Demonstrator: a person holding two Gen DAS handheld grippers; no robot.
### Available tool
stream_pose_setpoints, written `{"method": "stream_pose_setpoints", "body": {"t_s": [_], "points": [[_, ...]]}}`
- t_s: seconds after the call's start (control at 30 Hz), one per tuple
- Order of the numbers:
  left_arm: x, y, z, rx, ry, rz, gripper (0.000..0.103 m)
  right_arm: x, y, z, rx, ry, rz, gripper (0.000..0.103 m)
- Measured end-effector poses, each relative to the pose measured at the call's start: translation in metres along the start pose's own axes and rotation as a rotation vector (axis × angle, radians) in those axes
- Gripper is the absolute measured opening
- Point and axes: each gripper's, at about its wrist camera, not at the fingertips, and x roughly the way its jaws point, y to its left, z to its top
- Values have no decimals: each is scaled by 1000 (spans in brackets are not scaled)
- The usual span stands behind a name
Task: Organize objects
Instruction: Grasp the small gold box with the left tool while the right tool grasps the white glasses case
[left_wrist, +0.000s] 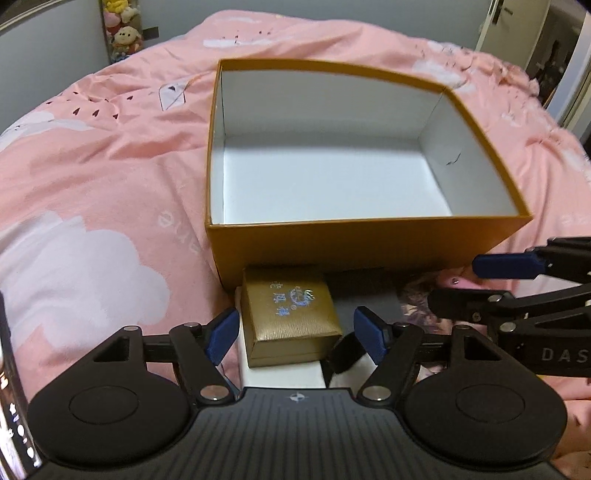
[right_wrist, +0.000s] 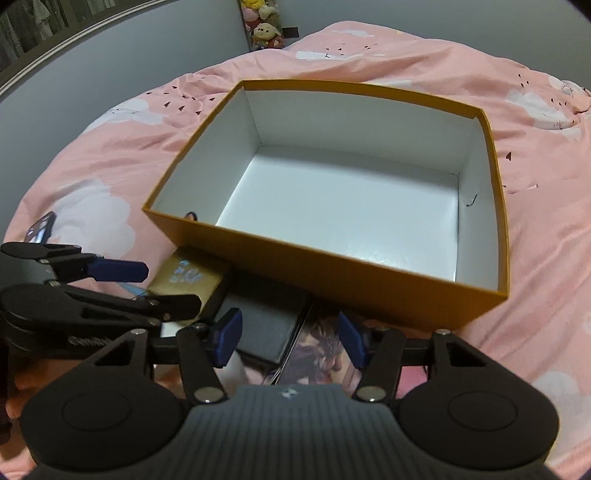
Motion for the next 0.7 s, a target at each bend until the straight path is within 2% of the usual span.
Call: {"method": "stream_pose_setpoints", "body": {"t_s": [0.13, 0.5, 0.57, 0.63, 0.7], "points": [[9, -1, -2, -1, 46, 15, 83, 8, -7, 0, 19, 12, 12, 60], [24, -3, -6, -22, 80, 60, 83, 24, -18, -3, 67, 42, 29, 61], [26, -2, -7, -28, 80, 60, 80, 24, -20, -5, 74, 44, 31, 61], [24, -3, -9, -33, 70, 58, 73, 24, -21, -6, 82, 45, 32, 61], [18, -4, -10, -22, 54, 93, 73, 21, -22, -7, 85, 40, 36, 61]]}}
